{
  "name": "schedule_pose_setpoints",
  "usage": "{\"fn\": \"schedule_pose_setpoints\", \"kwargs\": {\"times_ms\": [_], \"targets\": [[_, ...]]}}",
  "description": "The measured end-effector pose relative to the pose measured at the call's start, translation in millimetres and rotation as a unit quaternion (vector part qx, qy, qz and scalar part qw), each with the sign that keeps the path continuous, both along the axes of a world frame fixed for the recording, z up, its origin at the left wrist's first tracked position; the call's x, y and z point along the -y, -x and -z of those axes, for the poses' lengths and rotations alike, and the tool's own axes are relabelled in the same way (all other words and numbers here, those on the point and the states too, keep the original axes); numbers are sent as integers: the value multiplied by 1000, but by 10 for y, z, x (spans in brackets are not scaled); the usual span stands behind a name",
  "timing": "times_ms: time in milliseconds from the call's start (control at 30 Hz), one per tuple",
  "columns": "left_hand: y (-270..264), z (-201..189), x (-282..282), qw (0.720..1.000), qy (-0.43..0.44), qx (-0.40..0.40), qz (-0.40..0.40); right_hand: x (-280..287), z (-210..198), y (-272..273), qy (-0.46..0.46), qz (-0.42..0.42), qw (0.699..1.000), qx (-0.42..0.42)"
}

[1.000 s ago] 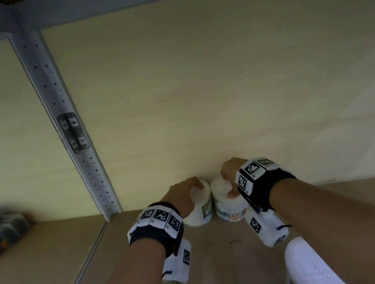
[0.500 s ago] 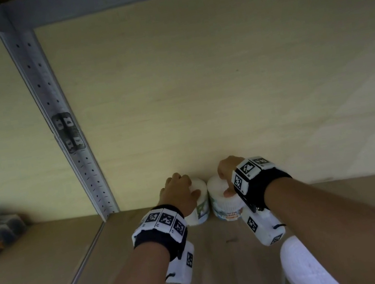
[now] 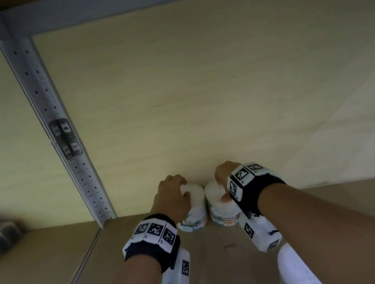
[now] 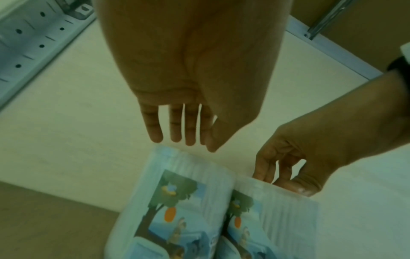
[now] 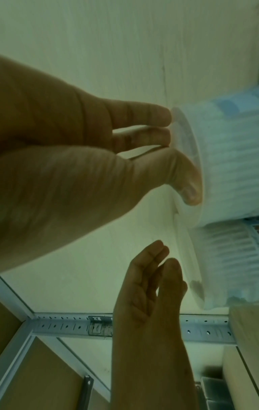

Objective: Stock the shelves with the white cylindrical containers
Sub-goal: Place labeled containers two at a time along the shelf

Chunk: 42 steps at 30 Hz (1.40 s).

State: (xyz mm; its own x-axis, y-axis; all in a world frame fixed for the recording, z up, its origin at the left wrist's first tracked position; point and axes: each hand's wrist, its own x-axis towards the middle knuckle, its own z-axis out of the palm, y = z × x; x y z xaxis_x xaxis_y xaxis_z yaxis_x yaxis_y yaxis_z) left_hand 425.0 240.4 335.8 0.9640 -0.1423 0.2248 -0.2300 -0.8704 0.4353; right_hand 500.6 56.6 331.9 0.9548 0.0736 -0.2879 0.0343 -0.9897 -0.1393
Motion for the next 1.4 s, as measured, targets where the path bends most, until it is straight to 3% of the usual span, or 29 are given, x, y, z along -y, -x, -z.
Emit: {"fn": "schedule_pose_setpoints", "kwargs": {"times_ms": [100,233,400,567,767,1133,1400], "targets": [[13,42,35,997,-31,-6,-64,-64,-199,300,-5,9,1000,20],[19,107,68,994,-81,-11,-75,-75,-226,350,8,5,999,35],[-33,44,19,995,-64,-70,-20,-26,-128,208,8,0,1000,27],[-60,-5,-85,989,-44,-135,29,-44,-266,419,10,-17,999,46],[3,-3,-13,997,-60,-46,-6,-26,-335,546,17,-43,997,60],[-65,-37,-97,993,-45,-89,65,-87,-304,513,23,-12,999,40],[-48,-80,-85,989,-84,-95,73,-177,-375,598,31,-18,999,34]]}}
